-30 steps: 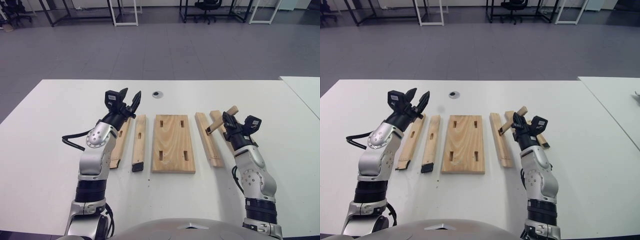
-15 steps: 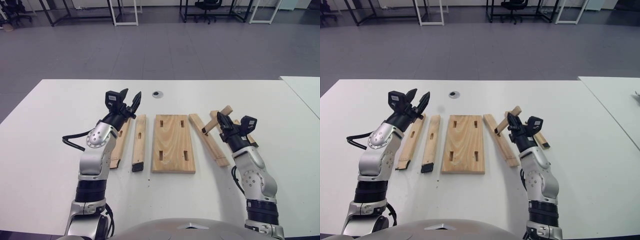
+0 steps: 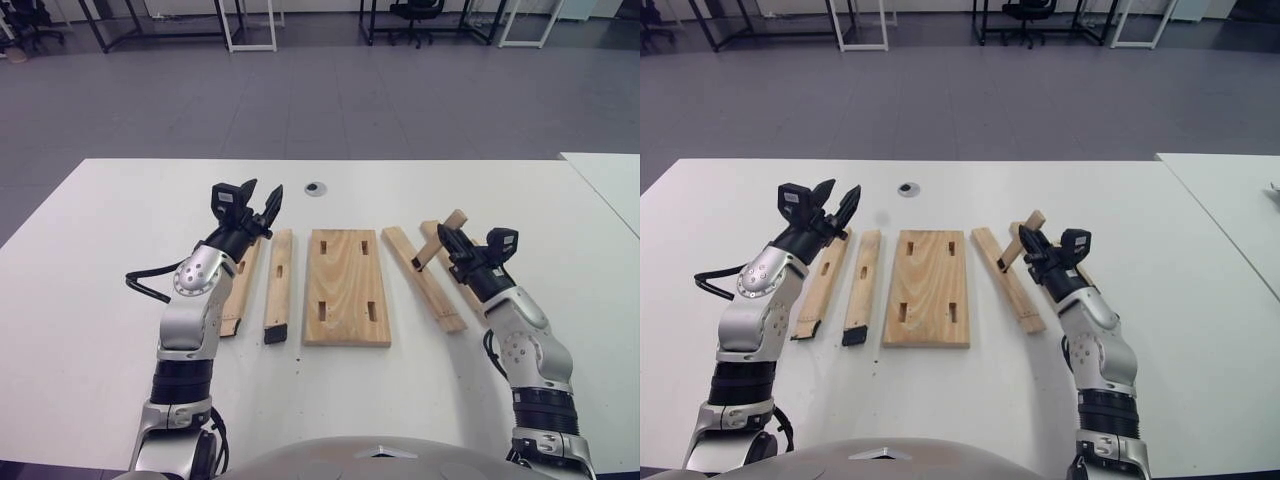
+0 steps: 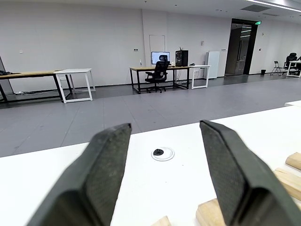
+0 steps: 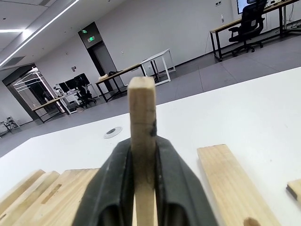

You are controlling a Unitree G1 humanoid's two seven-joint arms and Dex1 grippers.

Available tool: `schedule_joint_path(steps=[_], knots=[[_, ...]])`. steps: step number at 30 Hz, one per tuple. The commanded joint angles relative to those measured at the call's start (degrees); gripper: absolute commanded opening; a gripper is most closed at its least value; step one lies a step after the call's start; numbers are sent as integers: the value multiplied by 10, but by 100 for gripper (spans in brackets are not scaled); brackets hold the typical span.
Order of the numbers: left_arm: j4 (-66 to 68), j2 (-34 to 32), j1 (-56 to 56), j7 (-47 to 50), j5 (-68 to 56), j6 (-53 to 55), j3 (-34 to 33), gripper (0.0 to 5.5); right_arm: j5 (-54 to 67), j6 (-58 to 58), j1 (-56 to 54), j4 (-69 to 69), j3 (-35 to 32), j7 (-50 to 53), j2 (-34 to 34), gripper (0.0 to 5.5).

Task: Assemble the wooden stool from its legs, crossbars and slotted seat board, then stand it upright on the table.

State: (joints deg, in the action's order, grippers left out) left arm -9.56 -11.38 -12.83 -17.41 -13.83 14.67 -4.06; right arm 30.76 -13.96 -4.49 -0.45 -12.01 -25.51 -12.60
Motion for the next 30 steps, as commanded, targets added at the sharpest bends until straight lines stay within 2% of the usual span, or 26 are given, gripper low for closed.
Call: schedule_joint_path(steps=[1,9,15,23,24,30], knots=[[-1,-7,-2,-3,-2,13,1,266,-48,19,19,-31,18,1,-6,40],[-3,-15,-2,-8,3,16,3,266,-152,109,86,-86,86,-30,-39,40],[-3,-20,0,-11,10,15,9,266,-193,106,89,-170,119,-14,-49,40],[5,-16,-6,-9,16,9,14,266,-107,94,32,-38,91,-8,-28,40],[6,-16,-6,-9,16,8,14,266,-99,85,23,-29,86,-3,-27,78],[23,-24,-21,-10,16,-4,3,266,-77,1,-17,31,60,13,-43,189]])
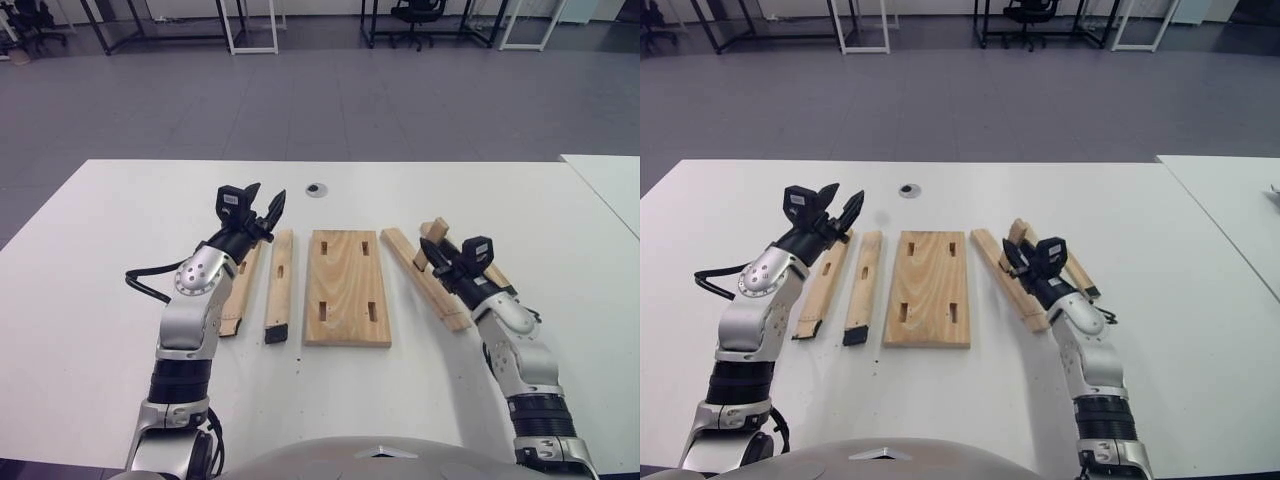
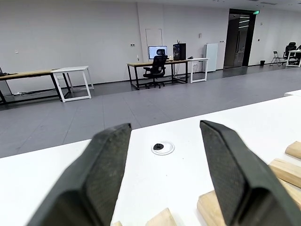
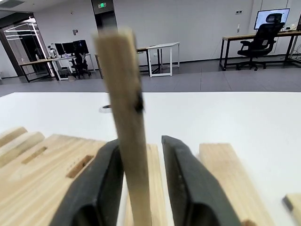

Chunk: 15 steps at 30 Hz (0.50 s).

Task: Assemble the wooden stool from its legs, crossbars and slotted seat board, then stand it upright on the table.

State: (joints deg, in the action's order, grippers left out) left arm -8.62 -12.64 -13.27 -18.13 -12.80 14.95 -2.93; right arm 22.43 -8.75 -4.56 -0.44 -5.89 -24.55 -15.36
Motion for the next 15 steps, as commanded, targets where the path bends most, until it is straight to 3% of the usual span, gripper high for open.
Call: schedule_joint_path(steps=[1,10,15], knots=[[15,-12,-17,-2,5,-9,-8,266,-6,-80,-13,34,7,7,-26,213],[-1,-8,-3,5,15,-8,10,266,-26,-291,22,111,34,15,-89,397],[-7,-10,0,5,24,-1,19,266,-26,-374,28,121,34,27,-99,397]])
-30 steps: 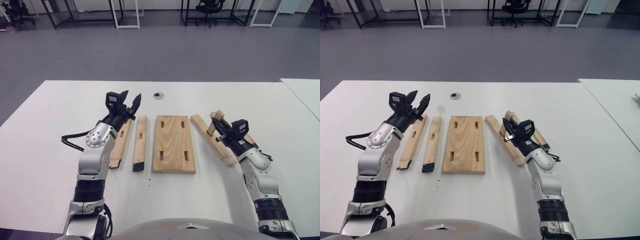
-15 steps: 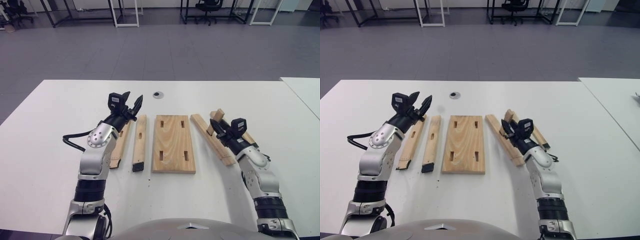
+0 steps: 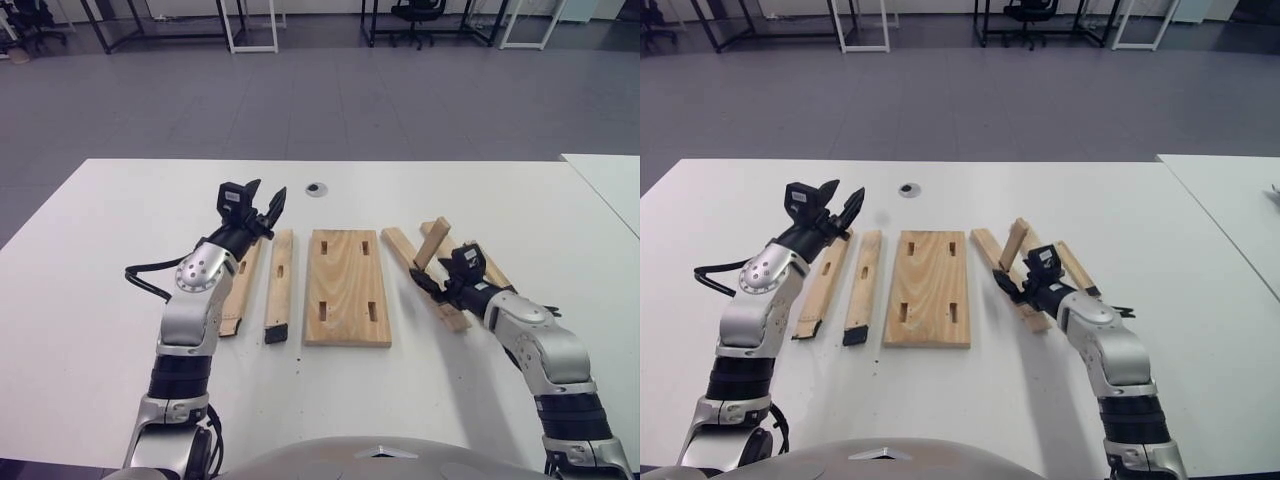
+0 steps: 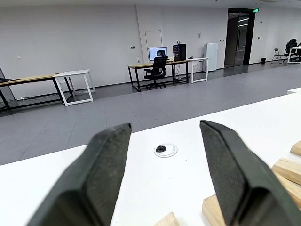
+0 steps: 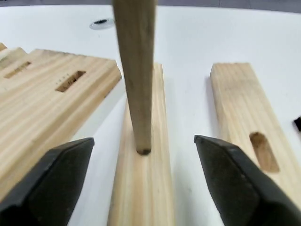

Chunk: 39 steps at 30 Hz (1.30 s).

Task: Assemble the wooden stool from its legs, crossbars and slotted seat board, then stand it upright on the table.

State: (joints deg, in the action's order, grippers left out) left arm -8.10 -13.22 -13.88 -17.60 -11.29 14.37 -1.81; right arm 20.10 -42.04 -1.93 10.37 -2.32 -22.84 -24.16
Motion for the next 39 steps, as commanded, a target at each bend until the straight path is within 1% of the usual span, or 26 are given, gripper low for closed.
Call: schedule_joint_path(steps=[1,2,4,9,12,15,17,18,21,22,24,26,29,34,37,39], knots=[[-14,-4,7,0,10,7,9,266,-5,-53,3,11,1,10,-13,397],[-16,-4,7,2,11,11,10,266,-5,-65,6,11,4,10,-14,397],[-22,-3,7,5,13,21,12,266,-9,-78,7,13,9,12,-17,363],[-38,-3,2,14,11,51,10,266,-28,-84,-3,24,31,11,-28,255],[-45,1,-2,19,6,73,6,266,-41,-67,-4,16,34,16,-23,207],[-43,16,-3,23,-30,101,-18,266,-45,-6,-17,18,10,22,-8,206],[-45,41,-7,29,-90,135,-54,266,-39,28,-26,23,-8,16,-2,206],[-47,60,-13,31,-147,169,-79,266,-33,45,-27,31,-11,6,-1,206],[-51,122,-35,39,-392,277,-156,266,-32,114,-29,69,14,-46,-6,206],[-48,129,-39,47,-442,299,-168,266,-30,130,-33,80,21,-60,-5,206],[-38,132,-45,69,-500,329,-181,266,-33,155,-46,93,32,-80,-6,206],[-28,133,-50,95,-539,349,-187,266,-30,170,-61,107,43,-95,-1,206],[-23,132,-48,121,-562,368,-176,266,-19,176,-80,136,61,-109,10,206],[-46,132,-39,137,-605,379,-166,266,-37,178,-87,150,97,-116,2,206],[-59,128,-32,140,-635,375,-167,266,-40,180,-86,145,100,-110,6,206],[-66,120,-22,144,-645,373,-168,266,-34,180,-86,140,91,-105,12,206]])
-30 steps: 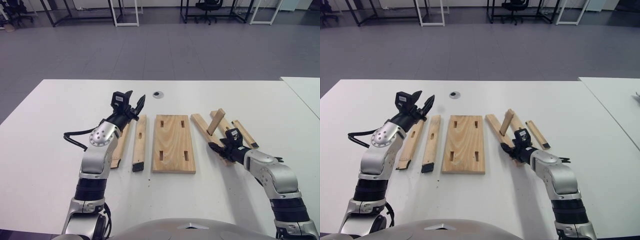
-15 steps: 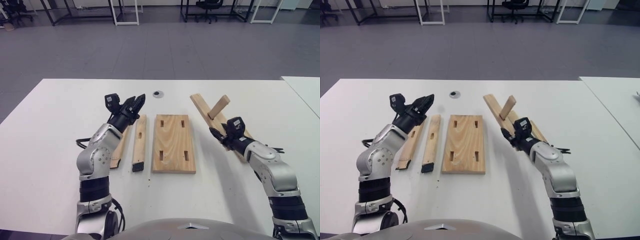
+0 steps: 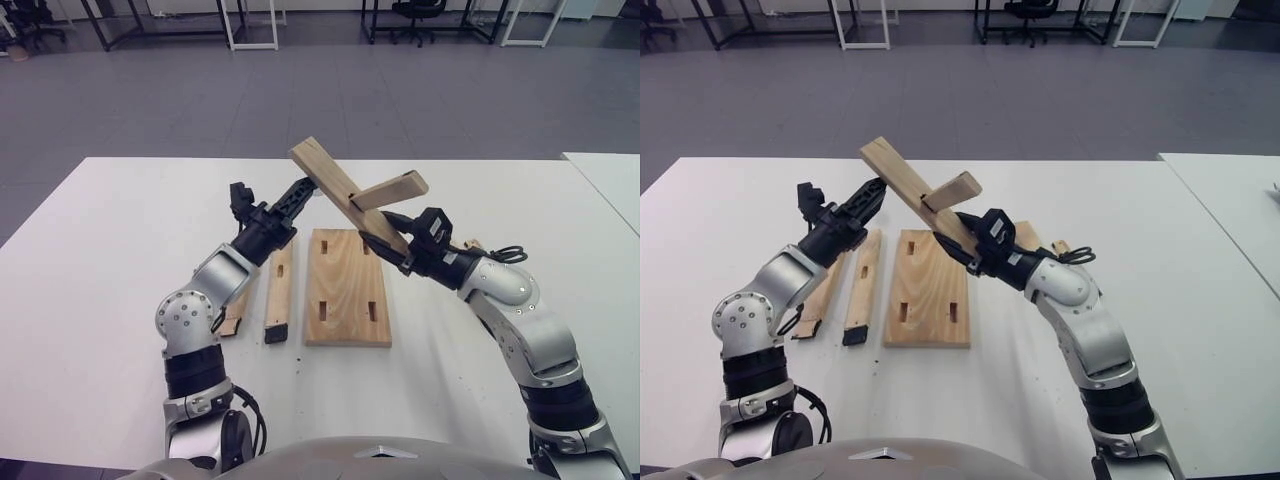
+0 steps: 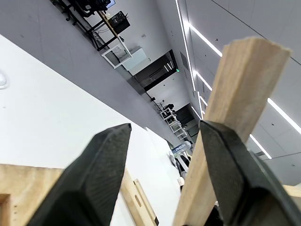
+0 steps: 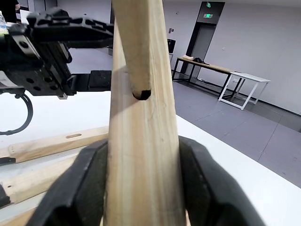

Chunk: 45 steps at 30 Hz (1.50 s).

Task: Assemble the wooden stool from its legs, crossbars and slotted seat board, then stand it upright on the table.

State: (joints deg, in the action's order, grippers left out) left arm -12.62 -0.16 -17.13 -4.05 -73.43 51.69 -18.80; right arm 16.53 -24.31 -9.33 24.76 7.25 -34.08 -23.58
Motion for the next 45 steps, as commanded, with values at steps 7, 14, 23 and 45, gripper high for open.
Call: schedule_joint_path(steps=[7,14,23,45], knots=[[-31,-35,31,1,-21,-3,23,266,10,-5,-13,-11,-11,8,3,206],[-50,-42,32,3,-46,-12,37,266,-2,-11,0,-13,24,-7,-11,206],[-50,-54,36,4,5,-38,62,187,4,-13,6,-1,27,-13,-8,206],[-280,-64,216,123,141,-136,70,102,-35,-1,133,12,11,9,-42,375]])
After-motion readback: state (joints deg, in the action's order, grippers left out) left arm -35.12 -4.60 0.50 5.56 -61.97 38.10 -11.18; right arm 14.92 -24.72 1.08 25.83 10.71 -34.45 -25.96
